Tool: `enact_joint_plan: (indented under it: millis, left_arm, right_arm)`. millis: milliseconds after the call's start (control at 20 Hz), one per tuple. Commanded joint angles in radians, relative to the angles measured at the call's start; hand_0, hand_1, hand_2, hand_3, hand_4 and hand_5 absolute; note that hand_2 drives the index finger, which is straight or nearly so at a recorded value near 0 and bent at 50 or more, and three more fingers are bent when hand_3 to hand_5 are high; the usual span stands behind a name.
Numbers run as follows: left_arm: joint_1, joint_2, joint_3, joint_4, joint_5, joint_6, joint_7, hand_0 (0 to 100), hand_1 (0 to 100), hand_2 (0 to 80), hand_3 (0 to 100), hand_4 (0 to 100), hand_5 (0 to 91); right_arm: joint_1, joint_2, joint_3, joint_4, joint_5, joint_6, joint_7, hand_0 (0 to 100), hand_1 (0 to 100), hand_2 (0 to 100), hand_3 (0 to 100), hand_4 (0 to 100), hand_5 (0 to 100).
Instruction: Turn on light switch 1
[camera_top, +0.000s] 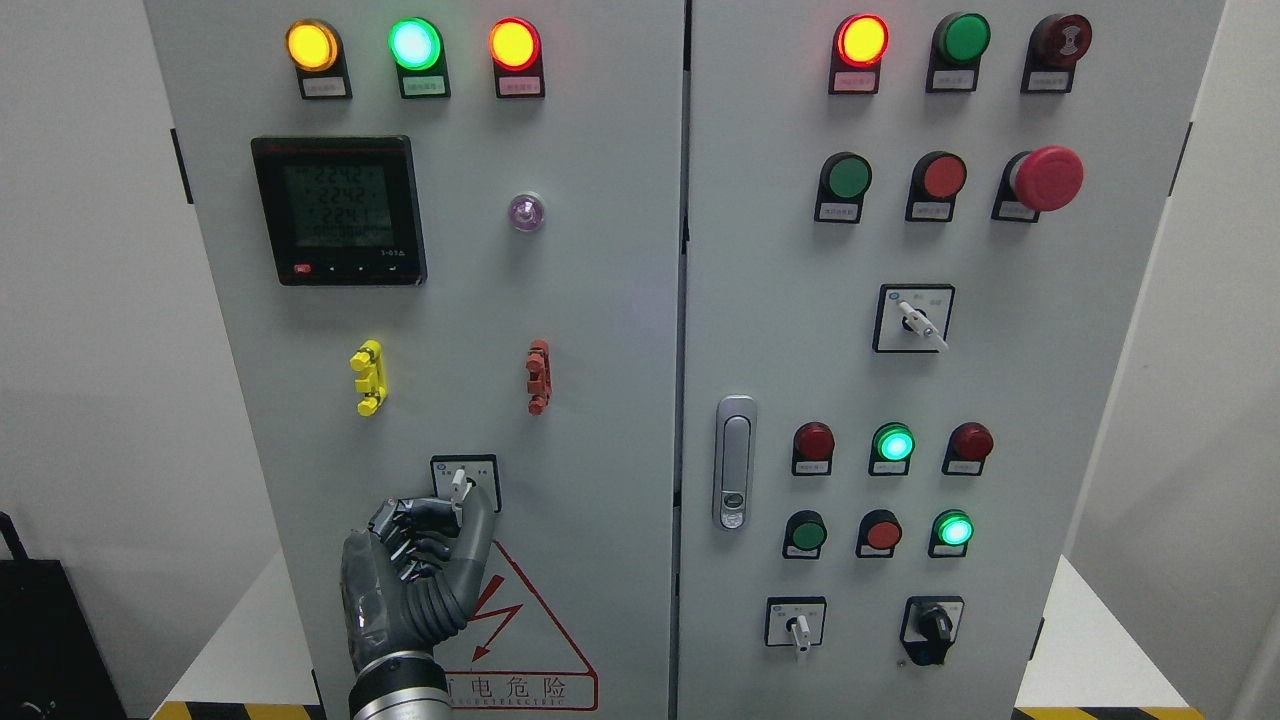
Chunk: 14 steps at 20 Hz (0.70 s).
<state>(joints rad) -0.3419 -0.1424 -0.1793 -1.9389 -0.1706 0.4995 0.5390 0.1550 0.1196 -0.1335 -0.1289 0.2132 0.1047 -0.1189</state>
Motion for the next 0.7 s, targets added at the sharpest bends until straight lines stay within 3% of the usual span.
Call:
enact_joint_plan:
  millis: [0, 650]
  left_arm:
    - [-0.002, 0.000, 0.000, 0.000, 0.000, 0.001, -0.001, 27, 66, 58.7, 75, 81, 78.1]
    - [-0.008, 0.000, 0.000, 0.000, -0.001, 0.007, -0.002, 30, 63, 58.7, 76, 81, 78.5]
  right_arm:
    - [0.000, 0.000, 0.000, 0.000, 0.000, 0.000, -0.002, 5, 0, 0, 0, 0, 0]
    - [0.000, 0.000, 0.000, 0.000, 0.000, 0.000, -0.002, 5, 0, 0, 0, 0, 0]
